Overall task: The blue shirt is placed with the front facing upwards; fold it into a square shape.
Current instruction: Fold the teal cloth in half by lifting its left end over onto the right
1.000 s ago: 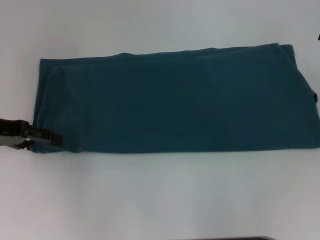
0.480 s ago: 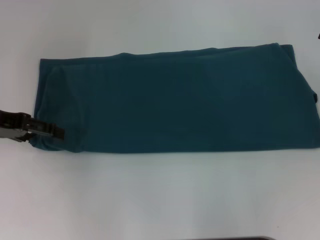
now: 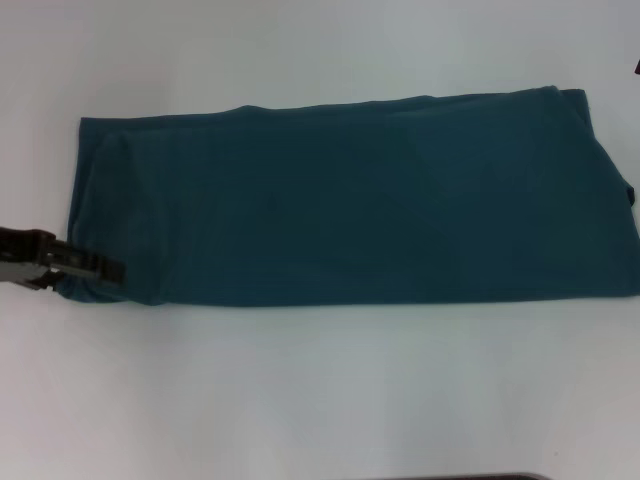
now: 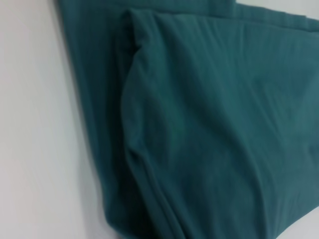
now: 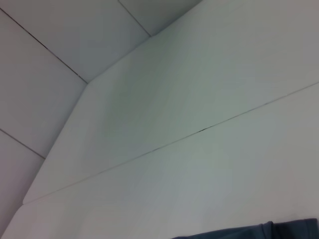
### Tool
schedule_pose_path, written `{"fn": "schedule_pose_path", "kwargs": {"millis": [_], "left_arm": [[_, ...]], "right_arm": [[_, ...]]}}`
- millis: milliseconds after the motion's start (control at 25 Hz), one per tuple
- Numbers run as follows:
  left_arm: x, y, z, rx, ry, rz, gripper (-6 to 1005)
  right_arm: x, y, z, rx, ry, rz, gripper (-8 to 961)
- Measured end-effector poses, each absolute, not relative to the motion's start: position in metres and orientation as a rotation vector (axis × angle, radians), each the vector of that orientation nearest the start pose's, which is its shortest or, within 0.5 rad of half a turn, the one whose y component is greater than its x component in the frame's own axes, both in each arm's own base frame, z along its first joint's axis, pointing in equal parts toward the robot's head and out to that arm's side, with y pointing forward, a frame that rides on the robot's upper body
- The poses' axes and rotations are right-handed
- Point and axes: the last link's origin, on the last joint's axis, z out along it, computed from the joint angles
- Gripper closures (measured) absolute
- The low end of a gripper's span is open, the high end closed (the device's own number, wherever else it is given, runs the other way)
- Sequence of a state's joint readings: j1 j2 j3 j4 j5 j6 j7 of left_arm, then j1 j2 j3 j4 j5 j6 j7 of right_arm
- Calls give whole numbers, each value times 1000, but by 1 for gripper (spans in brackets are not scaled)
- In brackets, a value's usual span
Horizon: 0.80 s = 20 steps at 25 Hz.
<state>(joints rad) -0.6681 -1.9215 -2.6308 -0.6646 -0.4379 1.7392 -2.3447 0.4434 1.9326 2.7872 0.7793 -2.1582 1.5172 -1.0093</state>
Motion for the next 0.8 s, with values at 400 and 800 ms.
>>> {"fn": "schedule_pose_path", "kwargs": {"millis": [400, 800], "left_arm": [[-327, 315, 62, -2322, -1968, 139, 64], [-327, 311, 57, -2331, -1994, 156, 65]], "right_arm": [[347, 327, 121, -2010, 1556, 740, 190], [346, 327, 121, -2016, 1555, 742, 190]]}}
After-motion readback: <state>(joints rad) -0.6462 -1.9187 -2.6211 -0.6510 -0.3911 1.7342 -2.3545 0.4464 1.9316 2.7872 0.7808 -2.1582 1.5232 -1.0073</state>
